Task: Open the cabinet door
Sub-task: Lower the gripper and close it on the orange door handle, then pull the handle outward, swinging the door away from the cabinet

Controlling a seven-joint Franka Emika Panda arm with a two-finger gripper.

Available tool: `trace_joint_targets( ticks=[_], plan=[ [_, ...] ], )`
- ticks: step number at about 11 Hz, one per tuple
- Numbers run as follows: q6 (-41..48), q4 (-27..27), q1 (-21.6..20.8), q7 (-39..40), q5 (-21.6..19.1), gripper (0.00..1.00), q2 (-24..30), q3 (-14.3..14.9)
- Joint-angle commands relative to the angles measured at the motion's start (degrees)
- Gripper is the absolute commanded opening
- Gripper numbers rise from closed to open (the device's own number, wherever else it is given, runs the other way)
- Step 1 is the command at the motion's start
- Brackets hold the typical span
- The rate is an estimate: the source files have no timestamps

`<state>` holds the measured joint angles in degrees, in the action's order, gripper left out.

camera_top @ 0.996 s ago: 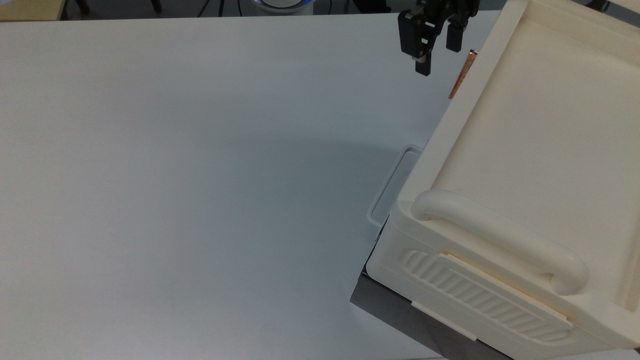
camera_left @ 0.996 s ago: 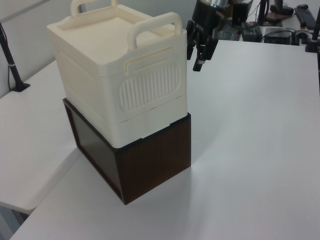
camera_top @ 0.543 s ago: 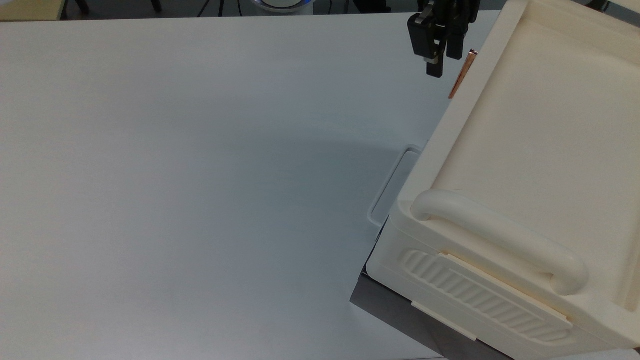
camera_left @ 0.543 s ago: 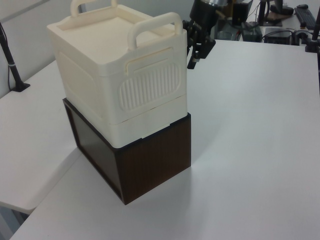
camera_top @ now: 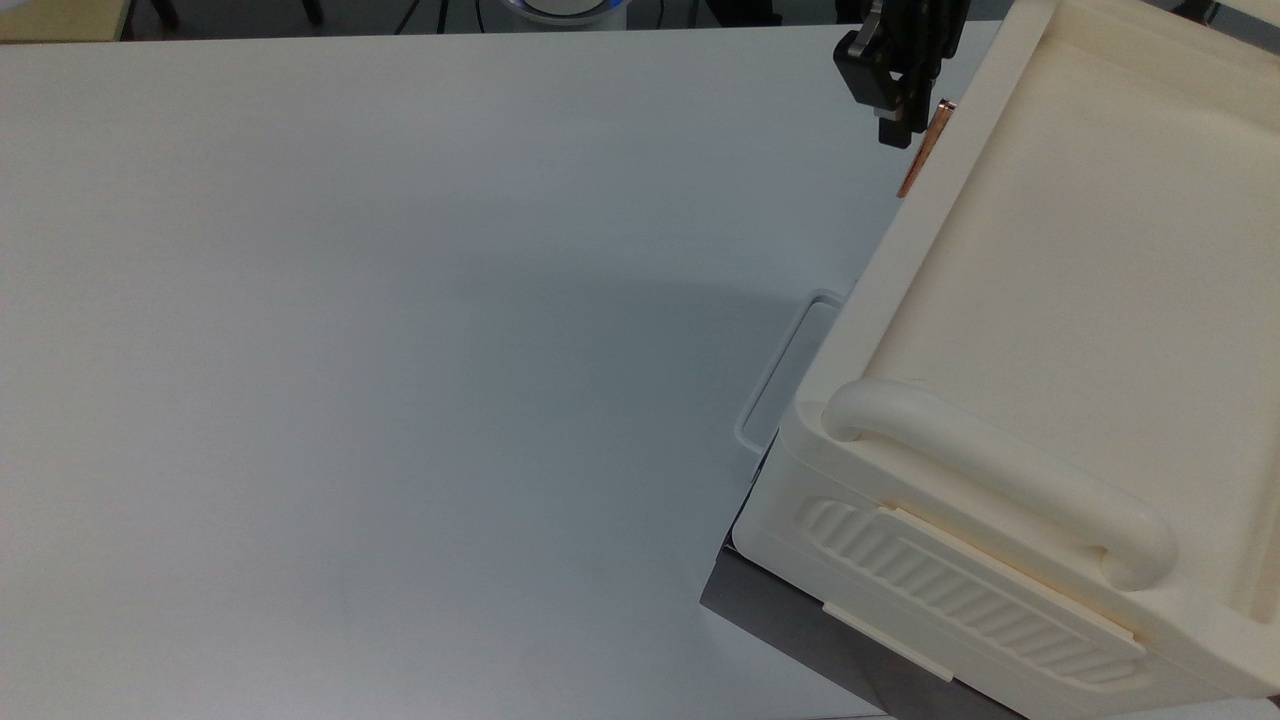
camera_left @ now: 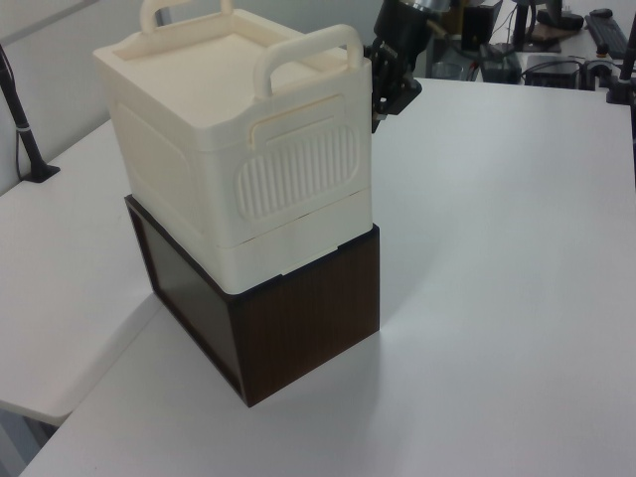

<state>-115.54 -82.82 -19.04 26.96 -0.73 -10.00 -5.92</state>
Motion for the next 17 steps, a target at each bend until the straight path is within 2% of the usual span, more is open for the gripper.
trace_joint_targets(
  ticks=[1,2,3,5,6,7,13,17],
  plan=[
    [-0.7,0.6,-0.6,0.8,0.3,0.11,-0.7,0.3],
    [-0.7,0.6,-0.5,0.7,0.1,0.11,-0.8,0.3],
    [-0.7,0.5,-0.5,0.6,-0.1,0.25,-0.7,0.3],
    [-0.7,0.6,-0.2,0.3,-2.7,0.32,-0.7,0.3],
    [0.0,0.6,-0.1,0.3,-4.3,0.42,-0.6,0.3],
    [-0.2,0.6,-0.3,0.3,-4.6,0.42,-0.7,0.3],
    [-0.9,0.6,-0.1,0.8,-4.6,0.07,-1.4,0.3],
    [-0.7,0.6,0.2,1.9,-4.5,0.02,-1.3,0.4]
  ],
)
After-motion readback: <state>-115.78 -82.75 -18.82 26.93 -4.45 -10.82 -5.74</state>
